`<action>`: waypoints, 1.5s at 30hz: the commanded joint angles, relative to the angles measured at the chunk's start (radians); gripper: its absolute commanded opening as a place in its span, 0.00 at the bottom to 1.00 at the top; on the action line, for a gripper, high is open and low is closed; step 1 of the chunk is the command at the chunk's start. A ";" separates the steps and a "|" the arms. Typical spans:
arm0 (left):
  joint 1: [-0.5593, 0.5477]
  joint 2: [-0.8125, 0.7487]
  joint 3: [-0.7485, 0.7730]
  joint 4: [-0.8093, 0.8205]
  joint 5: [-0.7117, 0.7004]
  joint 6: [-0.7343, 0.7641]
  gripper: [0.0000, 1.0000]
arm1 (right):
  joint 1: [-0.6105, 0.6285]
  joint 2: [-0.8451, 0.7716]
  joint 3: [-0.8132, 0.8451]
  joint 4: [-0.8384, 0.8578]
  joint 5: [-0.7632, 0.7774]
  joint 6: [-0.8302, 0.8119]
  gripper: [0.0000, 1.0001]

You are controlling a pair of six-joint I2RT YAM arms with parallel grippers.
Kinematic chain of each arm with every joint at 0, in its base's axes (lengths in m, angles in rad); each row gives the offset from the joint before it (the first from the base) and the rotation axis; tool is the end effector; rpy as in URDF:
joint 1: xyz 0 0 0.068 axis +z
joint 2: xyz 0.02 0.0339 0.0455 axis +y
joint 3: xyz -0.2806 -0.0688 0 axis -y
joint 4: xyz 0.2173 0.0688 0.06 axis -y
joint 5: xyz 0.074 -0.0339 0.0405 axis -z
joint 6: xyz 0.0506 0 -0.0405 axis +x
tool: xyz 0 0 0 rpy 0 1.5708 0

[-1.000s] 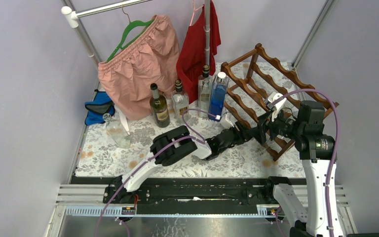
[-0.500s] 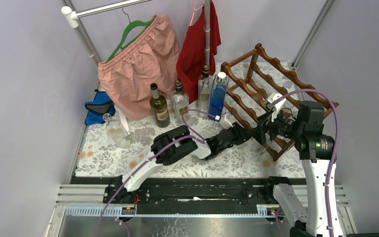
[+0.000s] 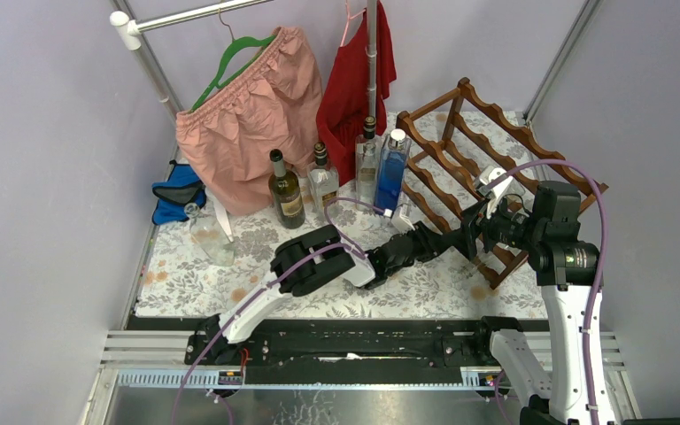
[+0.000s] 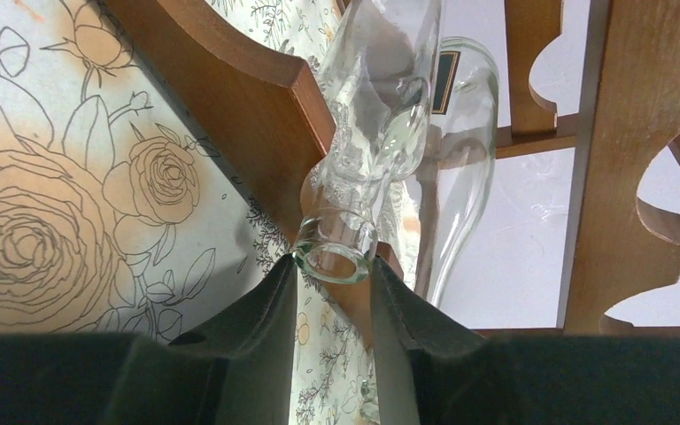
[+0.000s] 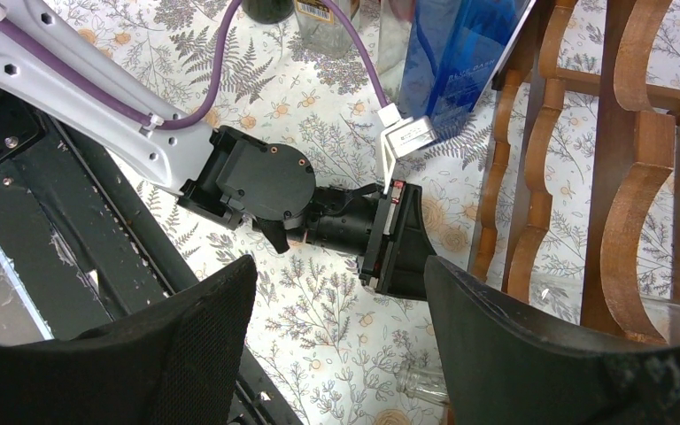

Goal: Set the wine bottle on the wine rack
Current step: Pick up the wine bottle from the center of the board.

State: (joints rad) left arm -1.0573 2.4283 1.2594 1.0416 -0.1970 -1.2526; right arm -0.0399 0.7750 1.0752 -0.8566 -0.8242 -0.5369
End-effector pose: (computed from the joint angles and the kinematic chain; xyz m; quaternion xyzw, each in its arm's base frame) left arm 0.2518 -0.4263 0.1049 -0.1375 0.7371 -0.5716 0.3331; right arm 0.1028 0.0331 0.3742 -0.3856 0.7285 0.2091 0.5263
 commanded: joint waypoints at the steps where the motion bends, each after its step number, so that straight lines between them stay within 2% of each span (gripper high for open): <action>1: 0.008 -0.001 -0.032 -0.001 0.033 0.004 0.36 | 0.005 0.000 0.008 0.004 -0.024 -0.004 0.77; 9: 0.009 -0.015 -0.015 -0.051 0.056 0.019 0.72 | 0.004 -0.003 0.011 -0.004 -0.021 -0.004 0.77; 21: 0.007 -0.061 -0.167 -0.020 0.080 0.010 0.75 | 0.005 -0.019 0.001 -0.017 -0.019 -0.007 0.77; 24: 0.010 -0.051 -0.162 -0.022 0.095 0.013 0.74 | 0.005 -0.024 -0.003 -0.016 -0.021 -0.005 0.77; 29: 0.010 -0.025 -0.086 -0.081 0.116 0.039 0.66 | 0.005 -0.026 0.000 -0.031 -0.016 -0.012 0.77; 33: 0.011 -0.015 -0.056 -0.102 0.105 0.043 0.56 | 0.005 -0.030 -0.002 -0.041 -0.003 -0.027 0.77; 38: 0.011 0.005 -0.017 -0.117 0.108 0.045 0.35 | 0.005 -0.032 -0.009 -0.045 0.003 -0.037 0.77; 45: 0.013 0.030 0.050 -0.152 0.135 0.065 0.32 | 0.005 -0.044 -0.004 -0.060 0.018 -0.050 0.78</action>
State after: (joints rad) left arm -1.0515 2.4195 1.2774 0.9569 -0.0834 -1.2350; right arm -0.0399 0.7456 1.0657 -0.9020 -0.8196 -0.5678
